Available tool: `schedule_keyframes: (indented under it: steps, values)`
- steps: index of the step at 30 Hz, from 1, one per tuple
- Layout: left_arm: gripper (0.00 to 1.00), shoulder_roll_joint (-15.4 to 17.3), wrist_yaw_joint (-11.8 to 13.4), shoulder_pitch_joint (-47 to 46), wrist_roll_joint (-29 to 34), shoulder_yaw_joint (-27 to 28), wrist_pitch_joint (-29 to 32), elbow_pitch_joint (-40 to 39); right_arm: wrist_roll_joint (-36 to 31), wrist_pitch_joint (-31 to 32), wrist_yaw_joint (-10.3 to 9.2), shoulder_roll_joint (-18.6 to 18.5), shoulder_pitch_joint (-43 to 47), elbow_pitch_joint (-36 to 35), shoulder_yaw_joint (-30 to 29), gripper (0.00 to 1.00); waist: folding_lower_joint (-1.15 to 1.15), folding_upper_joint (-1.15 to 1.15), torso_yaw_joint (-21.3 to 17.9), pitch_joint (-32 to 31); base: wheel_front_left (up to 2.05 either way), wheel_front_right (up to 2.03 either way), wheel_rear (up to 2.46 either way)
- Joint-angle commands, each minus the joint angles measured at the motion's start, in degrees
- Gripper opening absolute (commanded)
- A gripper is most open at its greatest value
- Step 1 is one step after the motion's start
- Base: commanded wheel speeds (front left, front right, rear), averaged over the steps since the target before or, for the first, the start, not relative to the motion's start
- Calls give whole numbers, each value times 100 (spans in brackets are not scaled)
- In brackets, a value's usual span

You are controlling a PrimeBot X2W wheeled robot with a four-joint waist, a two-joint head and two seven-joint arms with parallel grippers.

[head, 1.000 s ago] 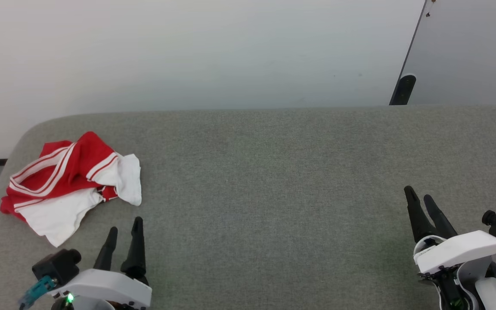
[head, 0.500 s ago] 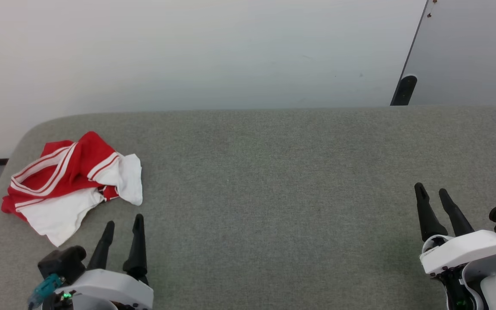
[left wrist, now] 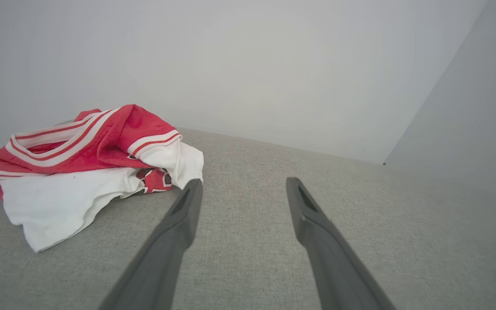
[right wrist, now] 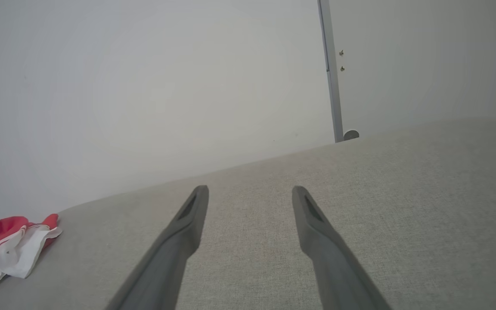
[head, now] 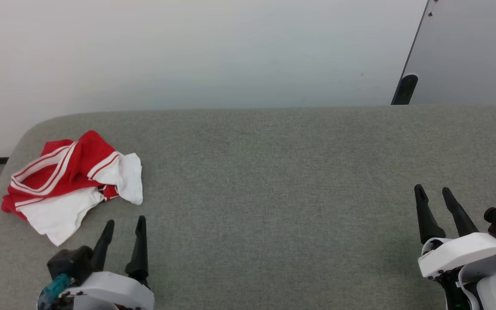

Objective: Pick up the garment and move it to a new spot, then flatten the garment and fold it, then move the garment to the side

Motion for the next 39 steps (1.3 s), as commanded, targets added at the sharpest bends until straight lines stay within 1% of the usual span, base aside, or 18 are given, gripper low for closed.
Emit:
schedule_keyframes:
  steps: [1, 3, 9, 20, 25, 32, 39]
  values:
    - [100, 27, -39, -94, 172, 7, -60, -13, -112, -63, -2, 14, -53, 10, -22, 100, 0, 0, -2, -4, 0, 0, 0]
    - [100, -10, -52, -111, 198, 48, -79, -19, -188, -80, -2, 6, -58, 22, -24, 100, 0, 0, 2, -7, 0, 0, 0]
    - [100, 24, -91, -128, 507, 64, -161, 12, -375, -162, -3, -5, -82, -11, -17, 100, 0, 0, -2, -11, 0, 0, 0]
    - [100, 40, -86, -120, 1022, 86, -276, 101, -740, -272, -3, -24, -74, 40, -65, 100, 0, 0, -2, -34, 0, 0, 0]
    - [100, 15, -103, -84, 1190, 115, -329, 210, -820, -327, -3, 30, -51, 81, -158, 100, 0, 0, -4, -49, 0, 0, 0]
    - [100, -52, -156, -88, 1305, 211, -402, 282, -739, -404, -4, 87, 13, 148, -304, 100, 0, 0, -11, -49, 0, 0, 0]
    - [100, -30, -176, -50, 1583, 215, -469, 299, -963, -468, -4, 33, 27, 162, -280, 100, 0, 0, -3, -61, 0, 0, 0]
